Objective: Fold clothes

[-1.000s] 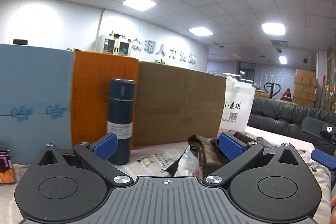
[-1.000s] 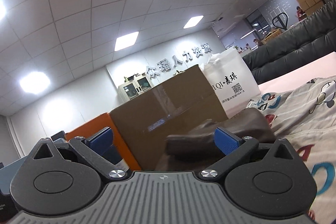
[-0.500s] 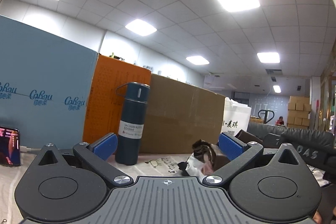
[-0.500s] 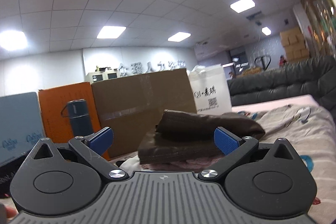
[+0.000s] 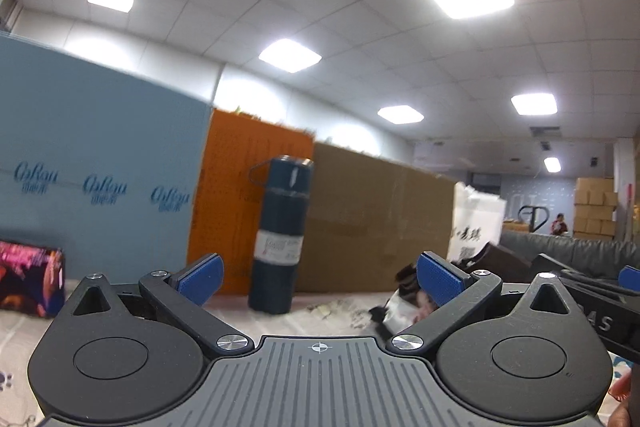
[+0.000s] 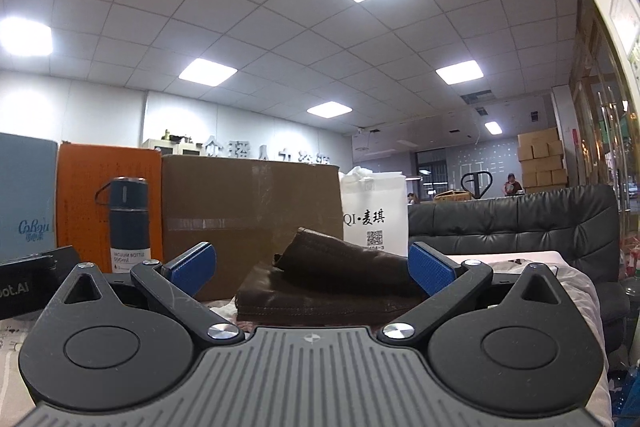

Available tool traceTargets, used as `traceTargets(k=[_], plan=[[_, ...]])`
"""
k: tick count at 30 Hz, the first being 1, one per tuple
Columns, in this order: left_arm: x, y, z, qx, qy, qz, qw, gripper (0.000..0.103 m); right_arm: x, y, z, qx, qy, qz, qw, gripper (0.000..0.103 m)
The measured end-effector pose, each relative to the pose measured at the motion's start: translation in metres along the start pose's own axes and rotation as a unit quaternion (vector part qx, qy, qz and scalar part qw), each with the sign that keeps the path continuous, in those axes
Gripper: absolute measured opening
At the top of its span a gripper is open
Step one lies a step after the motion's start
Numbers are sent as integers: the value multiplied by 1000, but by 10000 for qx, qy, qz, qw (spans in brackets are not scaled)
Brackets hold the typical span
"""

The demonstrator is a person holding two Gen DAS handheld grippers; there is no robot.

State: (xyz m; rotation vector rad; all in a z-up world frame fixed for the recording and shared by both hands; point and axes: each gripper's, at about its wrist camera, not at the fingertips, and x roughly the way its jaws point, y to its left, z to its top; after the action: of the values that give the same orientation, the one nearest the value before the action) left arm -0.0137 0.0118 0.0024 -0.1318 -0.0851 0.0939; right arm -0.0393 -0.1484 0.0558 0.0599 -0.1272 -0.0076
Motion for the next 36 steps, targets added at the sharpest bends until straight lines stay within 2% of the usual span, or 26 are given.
traceTargets(k=[3, 21, 36], plan=[[-9, -6, 0, 336, -442, 64, 9984, 103, -1, -1, 1, 35, -35, -30, 10000, 103], [-9, -13, 1, 632, -342, 153, 9973, 103, 4, -3, -1, 89, 21, -21, 10000, 103], [-12, -14, 0, 679, -301, 138, 9971, 103, 5, -5, -3, 119, 9, -11, 9999, 103]])
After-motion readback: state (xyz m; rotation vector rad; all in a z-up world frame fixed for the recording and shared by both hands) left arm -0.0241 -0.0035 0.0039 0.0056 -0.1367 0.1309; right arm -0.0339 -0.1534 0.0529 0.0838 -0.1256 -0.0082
